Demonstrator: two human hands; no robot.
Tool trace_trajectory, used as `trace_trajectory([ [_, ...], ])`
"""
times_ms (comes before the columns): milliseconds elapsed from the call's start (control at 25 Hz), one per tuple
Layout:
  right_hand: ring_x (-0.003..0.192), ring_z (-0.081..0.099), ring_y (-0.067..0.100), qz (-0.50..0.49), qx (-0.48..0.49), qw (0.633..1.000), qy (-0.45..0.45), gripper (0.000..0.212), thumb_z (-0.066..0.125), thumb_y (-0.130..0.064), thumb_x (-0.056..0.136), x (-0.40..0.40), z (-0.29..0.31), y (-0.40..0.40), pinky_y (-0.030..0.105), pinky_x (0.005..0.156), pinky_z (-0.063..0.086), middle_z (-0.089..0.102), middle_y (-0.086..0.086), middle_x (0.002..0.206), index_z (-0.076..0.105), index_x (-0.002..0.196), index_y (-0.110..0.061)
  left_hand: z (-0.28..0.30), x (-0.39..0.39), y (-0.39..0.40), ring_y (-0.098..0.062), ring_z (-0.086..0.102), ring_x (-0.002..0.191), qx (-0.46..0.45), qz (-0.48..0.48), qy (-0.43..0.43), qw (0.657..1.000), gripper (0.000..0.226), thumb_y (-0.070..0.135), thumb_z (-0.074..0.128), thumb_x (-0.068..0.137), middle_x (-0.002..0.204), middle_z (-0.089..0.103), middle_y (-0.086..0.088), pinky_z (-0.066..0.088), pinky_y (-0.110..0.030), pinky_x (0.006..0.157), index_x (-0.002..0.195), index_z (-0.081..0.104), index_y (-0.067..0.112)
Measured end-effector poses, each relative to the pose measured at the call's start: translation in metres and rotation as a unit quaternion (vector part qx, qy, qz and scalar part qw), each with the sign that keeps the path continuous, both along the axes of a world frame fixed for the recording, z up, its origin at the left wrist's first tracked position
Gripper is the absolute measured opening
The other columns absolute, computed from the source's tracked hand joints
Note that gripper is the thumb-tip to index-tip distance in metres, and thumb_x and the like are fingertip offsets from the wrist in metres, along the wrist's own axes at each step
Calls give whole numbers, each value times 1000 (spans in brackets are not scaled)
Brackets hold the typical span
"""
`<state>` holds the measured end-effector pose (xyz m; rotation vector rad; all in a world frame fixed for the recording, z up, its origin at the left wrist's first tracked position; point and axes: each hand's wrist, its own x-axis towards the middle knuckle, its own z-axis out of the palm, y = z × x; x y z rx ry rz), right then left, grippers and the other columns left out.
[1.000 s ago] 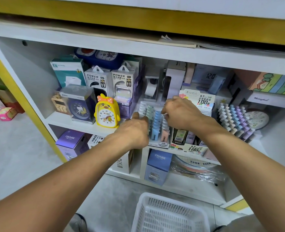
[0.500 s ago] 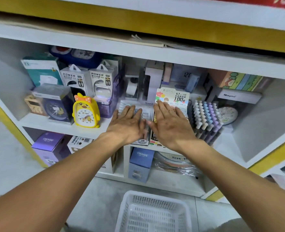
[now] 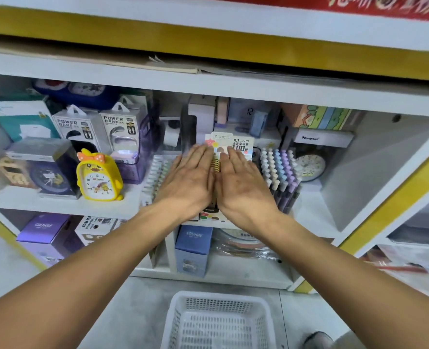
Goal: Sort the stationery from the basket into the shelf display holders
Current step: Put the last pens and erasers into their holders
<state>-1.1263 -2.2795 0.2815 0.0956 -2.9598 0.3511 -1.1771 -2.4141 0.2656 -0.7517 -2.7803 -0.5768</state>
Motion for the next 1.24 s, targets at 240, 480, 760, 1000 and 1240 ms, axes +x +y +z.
trace_trajectory([
  [240,155,-10,24,0,23,996,-90,61,24,-22,104,3,-8,9,37,125,-5,-8,11,168,0,159,-9,-14,4,7,-6,-2,149,-49,-45,-46,997,56,41,18,104,164,2,8,-4,-29,119,157,8,24],
  [480,155,-1,19,93,-5,996,0,67,40,-10,98,18,12,16,27,124,-4,3,6,169,14,160,-11,-9,5,11,-7,3,149,-38,-50,-39,997,56,42,18,102,164,10,7,0,-36,122,156,11,27],
  [760,153,18,22,-71,-57,991,98,50,35,-30,107,37,46,102,31,124,9,27,9,164,32,155,-15,6,14,33,-6,-6,149,-45,-86,-7,995,58,45,13,103,164,2,8,-5,-30,121,157,8,23],
  [1000,154,-9,12,-20,35,999,-25,73,12,-64,99,35,24,123,38,124,-4,-5,-3,168,3,160,-26,-1,12,52,-6,-16,147,-119,-93,-6,988,65,55,7,99,163,-9,9,-7,-37,122,156,-1,25],
  [1240,154,-9,14,-1,9,998,-54,76,19,-62,101,25,11,121,38,127,2,-3,2,169,7,160,-16,-7,7,62,-7,-8,149,-162,-79,7,984,68,60,-1,97,164,-3,10,-2,-41,122,156,0,27],
])
